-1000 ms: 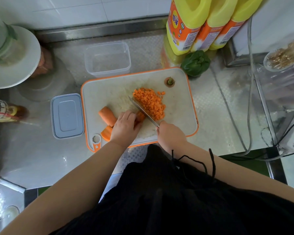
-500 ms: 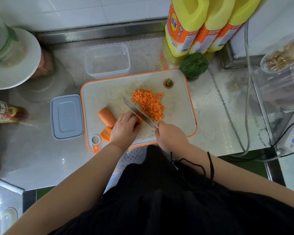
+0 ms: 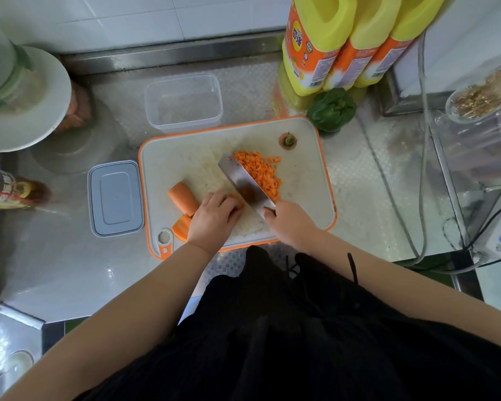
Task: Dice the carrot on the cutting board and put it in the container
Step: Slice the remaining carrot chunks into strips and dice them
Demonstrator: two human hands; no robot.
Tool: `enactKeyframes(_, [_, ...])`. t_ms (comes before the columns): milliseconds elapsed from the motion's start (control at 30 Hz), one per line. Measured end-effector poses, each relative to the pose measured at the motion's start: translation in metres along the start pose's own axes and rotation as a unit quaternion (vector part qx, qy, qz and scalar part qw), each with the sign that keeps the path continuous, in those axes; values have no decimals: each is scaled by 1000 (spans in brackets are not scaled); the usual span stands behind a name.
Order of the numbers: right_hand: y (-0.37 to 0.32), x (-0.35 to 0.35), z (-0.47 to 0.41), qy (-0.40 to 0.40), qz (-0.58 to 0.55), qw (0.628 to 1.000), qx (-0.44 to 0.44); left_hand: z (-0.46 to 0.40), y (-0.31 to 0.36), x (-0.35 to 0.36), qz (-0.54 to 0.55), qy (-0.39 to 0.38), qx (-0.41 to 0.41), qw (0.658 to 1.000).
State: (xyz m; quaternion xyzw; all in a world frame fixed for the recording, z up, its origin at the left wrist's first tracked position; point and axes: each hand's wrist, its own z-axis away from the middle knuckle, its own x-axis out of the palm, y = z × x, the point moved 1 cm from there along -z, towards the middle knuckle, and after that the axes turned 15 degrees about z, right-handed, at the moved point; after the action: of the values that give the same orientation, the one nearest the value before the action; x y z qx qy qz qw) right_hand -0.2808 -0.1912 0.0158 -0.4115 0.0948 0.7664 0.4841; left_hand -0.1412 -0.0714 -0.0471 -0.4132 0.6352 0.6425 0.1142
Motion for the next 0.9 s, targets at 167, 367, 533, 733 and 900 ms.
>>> enactKeyframes(167, [-4, -1, 14, 25, 44, 998, -30, 4, 2, -4, -29, 7, 26, 999])
enactKeyframes(367, [-14, 5, 23, 31, 107, 993, -35, 3, 0, -2, -22, -11, -17, 1000])
enactKeyframes(533, [-21, 14, 14, 0, 123, 992, 2, 1, -6, 0, 8, -20, -17, 1000])
enactKeyframes(733, [-11, 3, 5, -12, 41, 999, -5, 1, -5, -2, -20, -12, 23, 999])
enactKeyframes(900, [-3, 0, 10, 10, 44, 999, -20, 3, 3, -7, -39, -6, 24, 999])
